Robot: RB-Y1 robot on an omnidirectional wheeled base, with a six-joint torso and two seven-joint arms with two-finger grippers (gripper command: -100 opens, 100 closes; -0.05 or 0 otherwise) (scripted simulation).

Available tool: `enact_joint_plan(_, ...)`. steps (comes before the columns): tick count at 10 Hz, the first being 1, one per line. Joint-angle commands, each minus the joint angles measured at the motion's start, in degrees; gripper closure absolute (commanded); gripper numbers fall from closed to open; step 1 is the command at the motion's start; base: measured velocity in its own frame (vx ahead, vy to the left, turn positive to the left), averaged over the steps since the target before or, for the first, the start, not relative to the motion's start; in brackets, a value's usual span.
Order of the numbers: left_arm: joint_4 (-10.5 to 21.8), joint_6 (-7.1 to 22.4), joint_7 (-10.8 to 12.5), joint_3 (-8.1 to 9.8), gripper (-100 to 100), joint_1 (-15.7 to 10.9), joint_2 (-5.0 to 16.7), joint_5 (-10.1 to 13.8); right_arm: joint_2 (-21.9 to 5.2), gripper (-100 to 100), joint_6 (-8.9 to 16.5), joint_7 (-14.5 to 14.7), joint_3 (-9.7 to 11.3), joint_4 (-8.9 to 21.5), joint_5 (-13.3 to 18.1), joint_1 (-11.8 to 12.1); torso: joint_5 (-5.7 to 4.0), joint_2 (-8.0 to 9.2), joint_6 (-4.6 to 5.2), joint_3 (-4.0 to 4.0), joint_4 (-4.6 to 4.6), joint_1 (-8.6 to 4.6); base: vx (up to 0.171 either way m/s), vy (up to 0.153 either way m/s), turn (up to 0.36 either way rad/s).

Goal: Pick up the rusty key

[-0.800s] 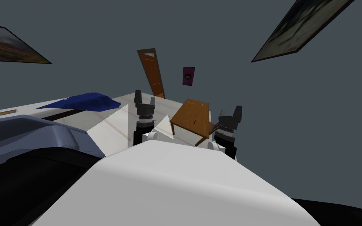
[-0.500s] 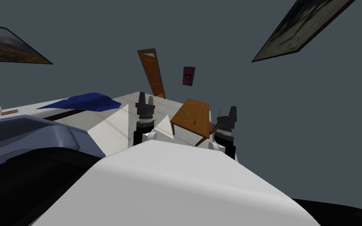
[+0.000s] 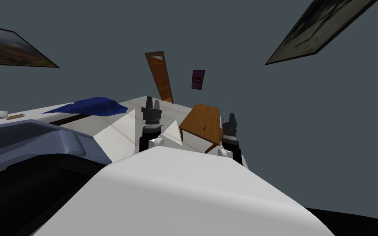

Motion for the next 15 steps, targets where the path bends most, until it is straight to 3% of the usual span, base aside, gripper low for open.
enact_joint_plan(1, 0.0, 0.0, 0.0, 0.00, 0, 0.0, 0.0, 0.0, -0.7, -100, 1.2, 0.3, -0.3, 1.6, 0.0, -1.5, 0.00, 0.00, 0.00, 0.00, 0.00, 0.00, 0.011, 0.031, 0.006)
enact_joint_plan(4, 0.0, 0.0, 0.0, 0.00, 0, 0.0, 0.0, 0.0, -4.1, -100, 4.9, 1.9, 0.3, 7.0, 0.6, -3.7, 0.00, -0.04, 0.00, -0.02, -0.01, 0.01, 0.016, 0.047, 0.032)
enact_joint_plan(5, 0.0, 0.0, 0.0, 0.00, 0, 0.0, 0.0, 0.0, -4.1, -100, 4.9, 1.9, 0.3, 7.2, 0.6, -3.7, 0.01, -0.05, 0.00, -0.03, -0.01, 0.05, 0.023, 0.041, 0.013)
enact_joint_plan(7, 0.0, 0.0, 0.0, 0.00, 0, 0.0, 0.0, 0.0, -6.3, -100, 7.7, 3.0, 1.0, 10.8, 1.0, -5.4, 0.00, -0.06, 0.00, -0.04, -0.02, -0.01, 0.027, 0.047, 0.042)
enact_joint_plan(8, 0.0, 0.0, 0.0, 0.00, 0, 0.0, 0.0, 0.0, -6.3, -100, 7.7, 3.0, 1.0, 11.5, 1.0, -5.4, 0.01, -0.09, 0.00, -0.05, -0.02, 0.03, 0.029, 0.042, 0.019)
enact_joint_plan(10, 0.0, 0.0, 0.0, 0.00, 0, 0.0, 0.0, 0.0, -8.6, -100, 10.9, 4.0, 1.9, 15.4, 1.6, -7.1, 0.00, -0.09, 0.00, -0.05, -0.02, 0.01, 0.035, 0.055, 0.047)
enact_joint_plan(11, 0.0, 0.0, 0.0, 0.00, 0, 0.0, 0.0, 0.0, -8.6, -100, 10.9, 4.0, 1.9, 16.2, 1.6, -7.1, 0.02, -0.12, 0.00, -0.07, -0.02, 0.06, 0.029, 0.043, 0.017)
enact_joint_plan(13, 0.0, 0.0, 0.0, 0.00, 0, 0.0, 0.0, 0.0, -10.8, -100, 13.9, 5.0, 2.8, 21.0, 2.2, -9.0, 0.00, -0.07, 0.00, -0.04, -0.02, 0.01, 0.027, 0.052, 0.059)
enact_joint_plan(15, 0.0, 0.0, 0.0, 0.00, 0, 0.0, 0.0, 0.0, -11.9, -100, 15.9, 5.6, 3.3, 23.2, 2.5, -9.9, 0.02, -0.10, 0.02, -0.06, -0.02, 0.03, 0.038, 0.051, 0.020)
